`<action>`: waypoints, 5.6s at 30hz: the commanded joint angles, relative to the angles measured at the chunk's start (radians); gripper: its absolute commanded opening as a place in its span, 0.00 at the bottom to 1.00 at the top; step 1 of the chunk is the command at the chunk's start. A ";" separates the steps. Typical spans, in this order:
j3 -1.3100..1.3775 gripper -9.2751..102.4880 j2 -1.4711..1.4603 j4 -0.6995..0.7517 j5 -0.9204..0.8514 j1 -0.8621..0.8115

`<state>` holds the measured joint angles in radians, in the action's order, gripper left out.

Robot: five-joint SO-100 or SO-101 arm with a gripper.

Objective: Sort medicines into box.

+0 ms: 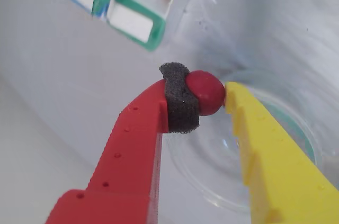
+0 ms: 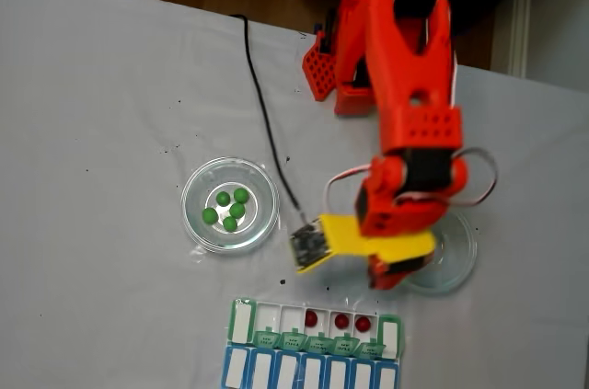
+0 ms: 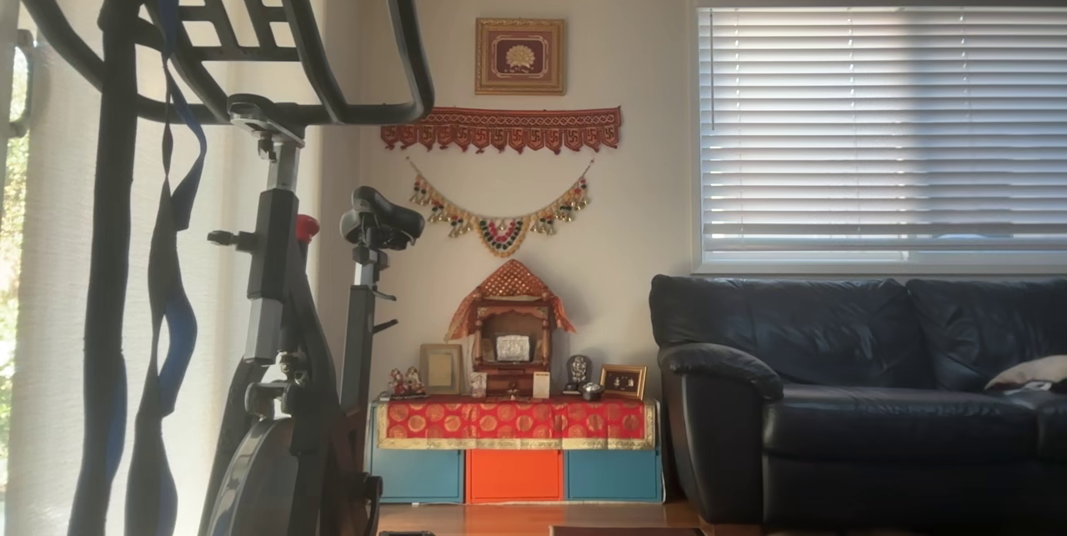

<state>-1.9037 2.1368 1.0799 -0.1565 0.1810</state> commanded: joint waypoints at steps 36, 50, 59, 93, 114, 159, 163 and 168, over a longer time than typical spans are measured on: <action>0.592 0.09 -0.588 -0.094 0.074 -0.225; 0.485 0.28 -0.518 -0.163 0.048 -0.218; 0.462 0.33 -0.495 -0.143 0.023 -0.210; 0.130 0.09 -0.091 -0.225 -0.031 -0.095; -0.425 0.09 0.282 -0.468 -0.367 0.288; -0.611 0.26 0.037 -0.782 -0.597 0.350; -0.609 0.25 0.012 -0.819 -0.629 0.328; -0.606 0.26 0.003 -0.828 -0.673 0.310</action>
<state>-2.5219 2.1353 0.2623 -0.8053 0.5062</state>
